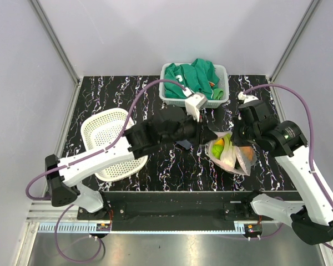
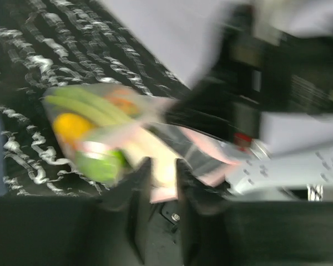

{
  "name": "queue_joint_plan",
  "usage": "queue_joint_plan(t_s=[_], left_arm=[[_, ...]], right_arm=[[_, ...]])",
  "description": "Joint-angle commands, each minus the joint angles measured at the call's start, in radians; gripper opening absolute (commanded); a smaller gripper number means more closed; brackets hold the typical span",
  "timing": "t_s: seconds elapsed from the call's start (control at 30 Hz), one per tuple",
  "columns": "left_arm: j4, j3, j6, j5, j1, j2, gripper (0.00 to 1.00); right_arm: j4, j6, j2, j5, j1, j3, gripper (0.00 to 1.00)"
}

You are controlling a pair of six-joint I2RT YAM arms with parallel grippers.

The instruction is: Open the zip-top bag and remove the fake food

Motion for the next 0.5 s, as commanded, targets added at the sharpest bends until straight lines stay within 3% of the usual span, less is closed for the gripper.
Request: queue_joint_plan(t_s=[0.0,0.33,0.43,0.47], left_arm=[[0.025,0.045,0.114,-0.067,-0.090,0.006,0.18],[0.024,0.068,0.074,-0.084,-0.123,0.186,0.04],[0.025,0.068,0.053,-0.064,-0.124,0.215,0.10],[0.024,0.065,0.038,-0.047,-0.127,0.223,0.18]], right_arm=[[0.044,0.030,-0.018,-0.030,0.005,-0.018,0.00],[0.038,0.049,-0.037,-0.036,0.005,-0.029,0.00],[0.039,0.050,-0.038,-0.039,0.005,-0.035,0.00],[0.038,0.052,-0.040,-0.039,0.004,-0.038,0.00]])
